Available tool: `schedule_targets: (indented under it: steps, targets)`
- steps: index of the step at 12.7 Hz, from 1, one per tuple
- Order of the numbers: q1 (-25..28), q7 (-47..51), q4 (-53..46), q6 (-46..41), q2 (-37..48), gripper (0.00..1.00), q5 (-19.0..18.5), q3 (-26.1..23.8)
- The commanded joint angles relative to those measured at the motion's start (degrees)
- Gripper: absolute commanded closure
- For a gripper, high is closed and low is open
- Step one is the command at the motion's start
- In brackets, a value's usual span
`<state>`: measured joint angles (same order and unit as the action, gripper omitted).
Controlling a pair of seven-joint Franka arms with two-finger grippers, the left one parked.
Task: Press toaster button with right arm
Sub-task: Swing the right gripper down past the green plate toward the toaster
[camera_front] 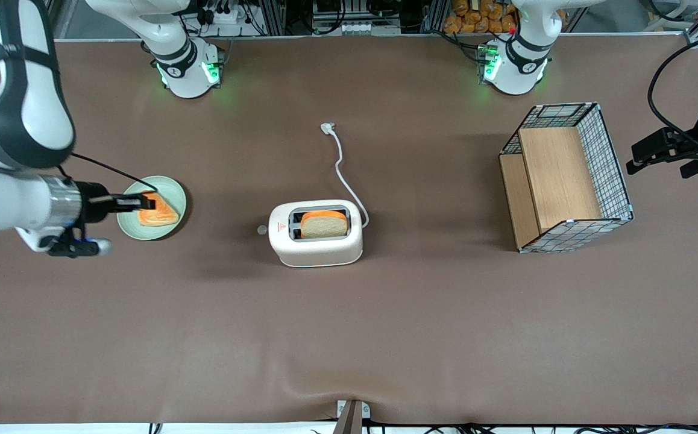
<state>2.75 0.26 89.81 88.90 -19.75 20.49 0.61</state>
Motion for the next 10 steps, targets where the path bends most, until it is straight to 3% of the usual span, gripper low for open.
schedule_targets:
  steps: [1,2,4,10]
  targets:
    - [2.3,-2.0,-0.6,2.0,-2.5,1.00,3.9,0.4]
    - [2.8,-2.3,-0.6,3.4,-3.7,1.00,4.7,0.4]
    - [2.8,-2.5,-0.7,4.4,-6.1,1.00,10.7,0.4]
    - [6.7,-2.5,3.3,13.7,-7.8,1.00,18.4,0.4]
